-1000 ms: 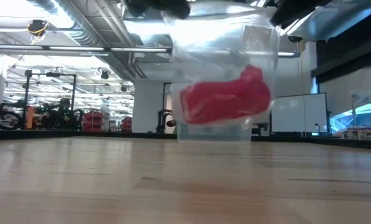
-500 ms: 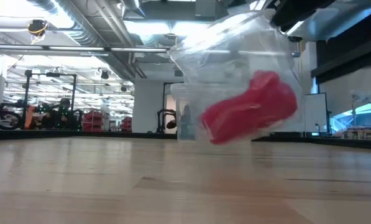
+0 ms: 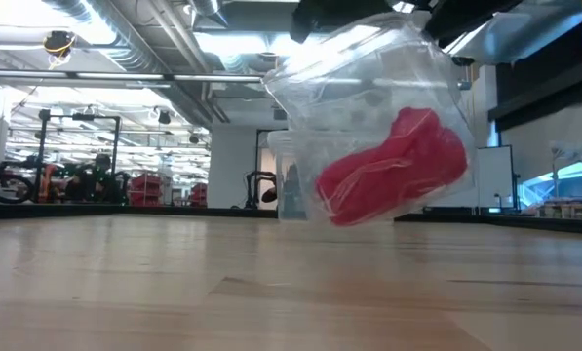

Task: Roll bandage
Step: Close the transparent zip bag, then open the transparent bin

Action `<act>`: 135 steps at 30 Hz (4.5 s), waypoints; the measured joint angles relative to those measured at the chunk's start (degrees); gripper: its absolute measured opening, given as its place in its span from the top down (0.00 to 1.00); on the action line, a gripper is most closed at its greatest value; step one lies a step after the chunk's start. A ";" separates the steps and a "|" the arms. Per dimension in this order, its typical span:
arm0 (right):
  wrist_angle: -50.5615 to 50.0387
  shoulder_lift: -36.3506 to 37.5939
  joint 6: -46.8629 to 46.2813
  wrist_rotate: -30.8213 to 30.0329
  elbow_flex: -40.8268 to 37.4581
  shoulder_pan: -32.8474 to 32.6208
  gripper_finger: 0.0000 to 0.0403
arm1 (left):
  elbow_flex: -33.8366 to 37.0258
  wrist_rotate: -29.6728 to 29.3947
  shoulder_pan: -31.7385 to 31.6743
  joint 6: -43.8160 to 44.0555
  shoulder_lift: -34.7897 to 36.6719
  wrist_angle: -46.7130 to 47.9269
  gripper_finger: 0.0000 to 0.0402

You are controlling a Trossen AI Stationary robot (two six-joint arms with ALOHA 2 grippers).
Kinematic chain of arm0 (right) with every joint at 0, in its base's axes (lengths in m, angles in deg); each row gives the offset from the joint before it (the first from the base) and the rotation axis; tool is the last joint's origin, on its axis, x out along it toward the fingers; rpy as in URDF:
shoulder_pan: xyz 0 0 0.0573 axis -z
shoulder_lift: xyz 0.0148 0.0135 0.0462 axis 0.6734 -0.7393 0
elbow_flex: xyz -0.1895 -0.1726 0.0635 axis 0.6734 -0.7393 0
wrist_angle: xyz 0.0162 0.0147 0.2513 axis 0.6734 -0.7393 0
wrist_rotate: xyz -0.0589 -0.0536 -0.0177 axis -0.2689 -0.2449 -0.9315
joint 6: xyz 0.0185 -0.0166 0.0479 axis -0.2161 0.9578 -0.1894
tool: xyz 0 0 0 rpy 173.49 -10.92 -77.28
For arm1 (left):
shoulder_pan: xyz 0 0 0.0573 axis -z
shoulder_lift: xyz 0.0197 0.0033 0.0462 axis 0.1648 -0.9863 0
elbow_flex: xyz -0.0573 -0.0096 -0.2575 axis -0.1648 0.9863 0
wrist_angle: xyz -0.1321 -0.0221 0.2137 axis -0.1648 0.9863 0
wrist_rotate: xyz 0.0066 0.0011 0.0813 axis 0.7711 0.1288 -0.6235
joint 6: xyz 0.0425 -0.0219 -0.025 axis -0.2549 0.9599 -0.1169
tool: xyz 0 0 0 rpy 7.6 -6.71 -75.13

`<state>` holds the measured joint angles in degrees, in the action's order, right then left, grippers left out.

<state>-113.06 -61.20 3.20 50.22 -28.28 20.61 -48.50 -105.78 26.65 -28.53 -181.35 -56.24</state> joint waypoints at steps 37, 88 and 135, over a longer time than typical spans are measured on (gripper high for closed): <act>1.60 -0.04 0.23 0.07 0.00 0.00 0.99 | 0.24 2.16 0.11 -0.68 -1.29 -1.29 0.92; -16.63 1.88 3.16 -2.54 12.68 -0.07 0.99 | 0.28 1.84 4.80 10.17 -1.33 20.42 0.93; -0.91 -17.64 41.17 18.48 24.39 61.13 0.44 | 12.70 11.87 -25.68 -23.67 11.68 14.73 0.58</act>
<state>-113.97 -78.84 44.36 68.70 -3.89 81.75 -35.80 -93.91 0.98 -52.20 -169.67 -41.51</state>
